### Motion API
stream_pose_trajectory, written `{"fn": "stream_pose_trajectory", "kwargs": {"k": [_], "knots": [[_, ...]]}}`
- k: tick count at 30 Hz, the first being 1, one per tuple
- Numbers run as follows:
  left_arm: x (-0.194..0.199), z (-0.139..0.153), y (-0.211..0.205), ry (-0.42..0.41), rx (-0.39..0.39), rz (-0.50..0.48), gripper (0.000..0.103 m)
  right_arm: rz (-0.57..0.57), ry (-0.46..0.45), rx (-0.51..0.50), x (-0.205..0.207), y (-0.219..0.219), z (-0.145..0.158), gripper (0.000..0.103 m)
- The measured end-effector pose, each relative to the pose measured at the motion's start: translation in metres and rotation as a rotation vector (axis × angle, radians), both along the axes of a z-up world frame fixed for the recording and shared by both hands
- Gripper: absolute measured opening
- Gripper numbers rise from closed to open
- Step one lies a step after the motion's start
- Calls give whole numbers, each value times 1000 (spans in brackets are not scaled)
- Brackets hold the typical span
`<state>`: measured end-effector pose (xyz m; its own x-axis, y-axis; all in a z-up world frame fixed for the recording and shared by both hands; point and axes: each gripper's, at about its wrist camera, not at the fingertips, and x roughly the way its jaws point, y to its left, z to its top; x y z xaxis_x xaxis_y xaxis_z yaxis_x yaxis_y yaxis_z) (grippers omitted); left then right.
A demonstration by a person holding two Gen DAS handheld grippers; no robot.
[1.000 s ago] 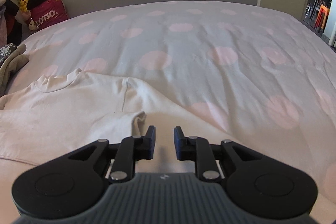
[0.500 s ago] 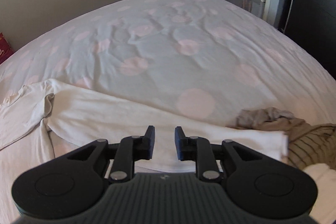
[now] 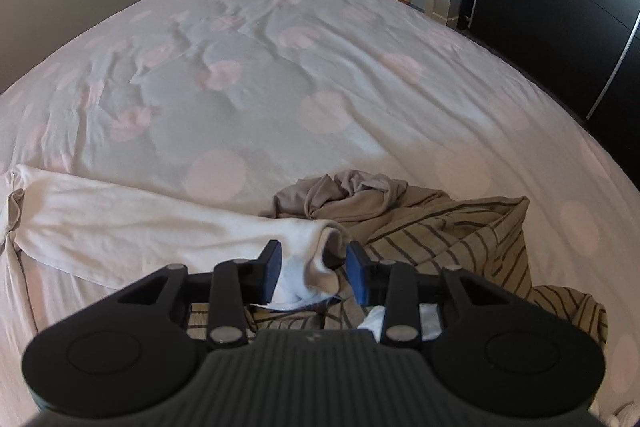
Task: Fold clothes
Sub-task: 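Grasp the other sleeve cuff with the right gripper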
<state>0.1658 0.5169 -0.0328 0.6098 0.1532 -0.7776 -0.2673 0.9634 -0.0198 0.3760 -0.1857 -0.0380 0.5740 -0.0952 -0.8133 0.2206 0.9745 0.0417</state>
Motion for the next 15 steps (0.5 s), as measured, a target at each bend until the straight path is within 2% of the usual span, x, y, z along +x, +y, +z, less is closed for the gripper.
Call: {"fn": "stream_pose_trajectory", "kwargs": {"k": [2,5,11,15], "knots": [[0,3,-4,3,6,-2,41,10,7,-12,6,0,-5,38],[2,7,-8,6,19,-6,41,11,9,0,12,-1,-7,5],[9,10,-9,13,39,-26,42,34,-60,63,15,11,25,5],[16,10,-5,22,46,-50,42,87,-152,102,27,44,71,5]]}}
